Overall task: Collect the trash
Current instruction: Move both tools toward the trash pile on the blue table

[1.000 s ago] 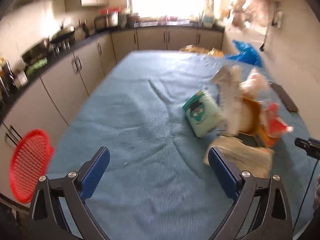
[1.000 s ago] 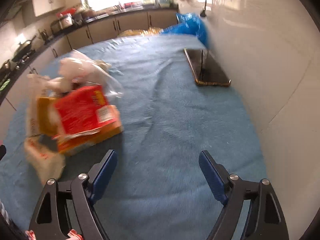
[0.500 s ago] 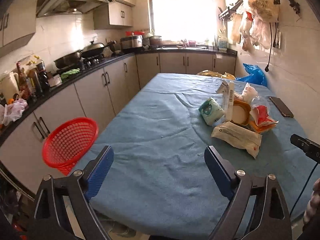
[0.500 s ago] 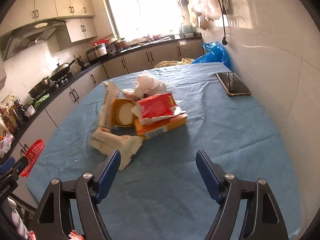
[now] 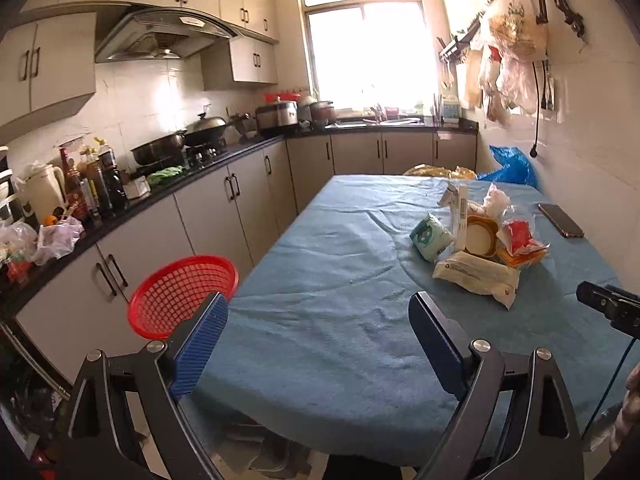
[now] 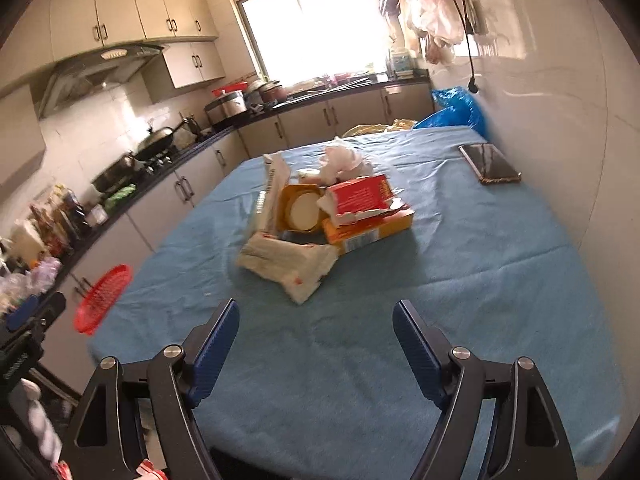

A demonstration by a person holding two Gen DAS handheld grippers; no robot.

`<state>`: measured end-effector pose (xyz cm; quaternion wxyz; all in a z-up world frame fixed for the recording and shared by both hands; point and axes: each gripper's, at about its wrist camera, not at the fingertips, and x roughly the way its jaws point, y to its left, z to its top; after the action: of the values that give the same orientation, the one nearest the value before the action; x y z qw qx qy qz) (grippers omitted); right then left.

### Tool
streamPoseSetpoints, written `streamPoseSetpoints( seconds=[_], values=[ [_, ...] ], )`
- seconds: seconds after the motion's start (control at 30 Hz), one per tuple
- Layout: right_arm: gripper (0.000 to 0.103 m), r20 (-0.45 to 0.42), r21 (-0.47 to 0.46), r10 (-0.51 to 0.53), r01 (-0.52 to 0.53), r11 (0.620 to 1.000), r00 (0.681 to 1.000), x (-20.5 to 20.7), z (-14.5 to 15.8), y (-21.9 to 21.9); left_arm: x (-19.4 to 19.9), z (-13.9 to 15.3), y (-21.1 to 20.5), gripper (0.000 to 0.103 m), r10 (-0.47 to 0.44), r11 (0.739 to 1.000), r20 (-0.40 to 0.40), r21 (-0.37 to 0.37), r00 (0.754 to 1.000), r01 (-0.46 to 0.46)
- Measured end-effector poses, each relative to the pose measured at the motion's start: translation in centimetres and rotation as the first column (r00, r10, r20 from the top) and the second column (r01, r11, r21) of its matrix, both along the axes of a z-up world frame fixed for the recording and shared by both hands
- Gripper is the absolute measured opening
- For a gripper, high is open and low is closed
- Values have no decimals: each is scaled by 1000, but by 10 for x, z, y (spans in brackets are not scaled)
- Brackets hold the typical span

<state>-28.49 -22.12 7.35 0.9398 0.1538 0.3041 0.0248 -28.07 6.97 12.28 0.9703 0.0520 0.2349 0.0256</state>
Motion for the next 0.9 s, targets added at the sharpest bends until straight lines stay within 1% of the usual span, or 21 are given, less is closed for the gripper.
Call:
streamPoseSetpoints(
  seconds=[0.17,0.3,0.4,0.5,0.6,0.77,0.8,0.87,0.9],
  values=[
    [83,29,-8,14,-13,1000,999,-17,10,4,-15,8,11,91,20,1000,28,-10,999,-20],
    [83,9,-22,16,-16,1000,1000,-9,10,0,-5,12,10,91,-4,1000,18,-16,1000,4],
    [83,-28,-28,-3,2,1000,1000,13,2,-10,19,8,2,91,-37,999,-16,-20,999,36],
    [83,-73,-44,-10,6,999,997,41,-9,-21,51,-1,-12,91,-105,994,-68,-31,992,104],
    [83,-85,-57,-35,30,998,996,70,-12,-37,90,-8,-31,91,-169,985,-122,-53,978,163],
    [83,-97,-8,-36,36,999,995,109,-14,-62,145,-7,-68,91,-277,960,-148,-86,949,266],
    [83,-95,-7,-35,34,999,995,115,-13,-64,156,-7,-78,90,-296,954,-151,-87,943,286],
    [83,-94,-14,-37,36,999,995,126,-14,-69,175,-8,-95,80,-332,943,-164,-92,929,321],
    [83,-96,-15,-37,36,999,995,130,-14,-70,184,-9,-104,77,-345,938,-174,-92,922,334]
  ],
)
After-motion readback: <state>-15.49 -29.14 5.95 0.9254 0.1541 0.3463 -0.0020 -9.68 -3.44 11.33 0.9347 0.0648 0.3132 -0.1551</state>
